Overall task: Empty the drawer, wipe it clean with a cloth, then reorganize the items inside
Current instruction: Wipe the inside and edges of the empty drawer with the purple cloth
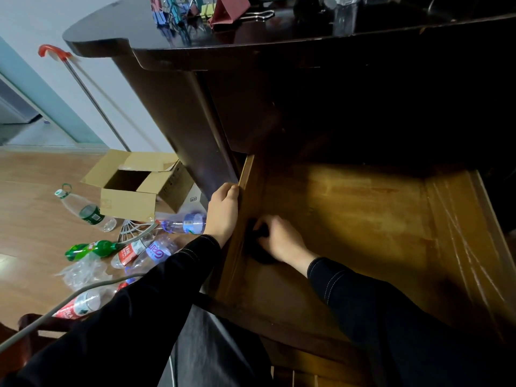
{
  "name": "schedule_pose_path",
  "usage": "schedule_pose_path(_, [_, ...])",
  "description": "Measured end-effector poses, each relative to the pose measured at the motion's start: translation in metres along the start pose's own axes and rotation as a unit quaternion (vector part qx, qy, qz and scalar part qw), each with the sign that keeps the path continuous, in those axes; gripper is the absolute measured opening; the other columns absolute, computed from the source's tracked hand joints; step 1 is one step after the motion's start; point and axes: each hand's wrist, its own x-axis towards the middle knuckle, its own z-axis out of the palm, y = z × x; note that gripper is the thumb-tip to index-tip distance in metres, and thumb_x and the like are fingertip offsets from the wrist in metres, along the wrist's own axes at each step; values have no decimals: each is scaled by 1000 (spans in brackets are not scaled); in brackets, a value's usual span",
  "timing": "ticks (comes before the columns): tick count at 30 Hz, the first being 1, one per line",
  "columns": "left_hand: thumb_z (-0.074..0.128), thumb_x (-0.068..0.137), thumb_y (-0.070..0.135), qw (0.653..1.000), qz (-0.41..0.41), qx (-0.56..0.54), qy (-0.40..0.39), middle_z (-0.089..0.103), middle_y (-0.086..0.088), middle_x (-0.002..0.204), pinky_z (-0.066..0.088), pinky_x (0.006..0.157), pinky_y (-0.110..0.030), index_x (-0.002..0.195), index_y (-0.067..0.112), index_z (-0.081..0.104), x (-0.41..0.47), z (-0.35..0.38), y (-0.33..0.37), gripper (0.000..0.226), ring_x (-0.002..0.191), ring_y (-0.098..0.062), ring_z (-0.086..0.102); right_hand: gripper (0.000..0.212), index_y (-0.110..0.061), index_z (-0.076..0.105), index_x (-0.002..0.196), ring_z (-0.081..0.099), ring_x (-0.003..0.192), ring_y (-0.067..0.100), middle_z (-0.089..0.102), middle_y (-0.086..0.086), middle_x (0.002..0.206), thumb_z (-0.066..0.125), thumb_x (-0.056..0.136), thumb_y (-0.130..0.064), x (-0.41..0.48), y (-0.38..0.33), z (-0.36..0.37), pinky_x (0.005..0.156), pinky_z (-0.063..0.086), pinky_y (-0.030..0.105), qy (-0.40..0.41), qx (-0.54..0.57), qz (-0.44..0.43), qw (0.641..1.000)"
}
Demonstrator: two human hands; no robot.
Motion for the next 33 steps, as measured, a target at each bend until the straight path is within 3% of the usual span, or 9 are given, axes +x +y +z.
schedule_pose_path(2, [39,103,21,1000,-2,-2,-1,68,-17,104,47,98,-53,105,6,64,0,0,-1,30,102,-33,62,21,-35,60,96,65,93,17,68,-6,107,66,90,-15,4,-2,-5,72,50,28,-12,-4,16,1000])
schedule_pose_path(8, [40,103,19,1000,-4,-7,0,68,-15,103,46,99,-53,104,5,65,2,1,-2,29,102,-31,62,18,-26,66,100,64,96,9,68,-8,103,69,89,-12,7,-23,-17,79,57,25,143,197,-58,968])
schedule_pose_path(13, [37,106,21,1000,-5,-6,-16,67,-13,106,45,101,-51,106,8,63,-4,-2,2,29,103,-29,62,20,-24,60,116,64,103,21,65,-2,115,61,96,-20,7,-20,-1,91,56,41,64,175,113,976])
schedule_pose_path(16, [36,108,26,999,-13,-18,-31,66,-12,108,45,102,-46,107,10,62,-14,-5,1,31,106,-28,61,15,-30,63,105,65,94,12,67,-5,110,64,90,-27,7,-21,-10,77,58,32,62,248,109,961])
schedule_pose_path(18, [35,109,29,999,-13,-6,-49,65,-11,108,44,101,-43,108,11,61,-25,-10,-7,32,106,-25,60,24,-31,61,108,63,95,10,67,-5,111,67,85,-27,-1,-20,-11,70,53,25,3,286,103,953])
schedule_pose_path(21, [35,108,33,999,-11,1,-51,65,-11,106,43,99,-40,107,10,62,-40,-16,-20,35,105,-24,60,29,-24,59,113,62,101,14,66,-3,112,71,88,-19,-10,-17,-6,76,49,26,-35,179,60,981])
schedule_pose_path(25, [35,108,36,999,-10,18,-39,66,-3,106,42,93,-35,107,19,63,-42,-17,-23,33,103,-15,60,18,-16,67,109,67,90,11,69,-4,98,70,92,-16,-4,-32,-24,73,55,21,84,247,-5,965])
schedule_pose_path(29, [34,107,39,999,-12,29,-27,64,5,103,38,87,-29,105,26,62,-40,-15,-24,31,97,-2,57,27,-12,62,122,64,104,14,65,2,115,64,97,-20,-2,-45,-20,83,58,27,171,232,-37,957])
schedule_pose_path(33, [35,107,38,999,-9,30,-25,65,3,103,38,86,-30,103,25,62,-40,-14,-24,30,97,-7,58,30,-15,56,128,59,111,17,61,2,123,62,99,-20,-5,-30,-11,88,52,27,96,137,-32,985])
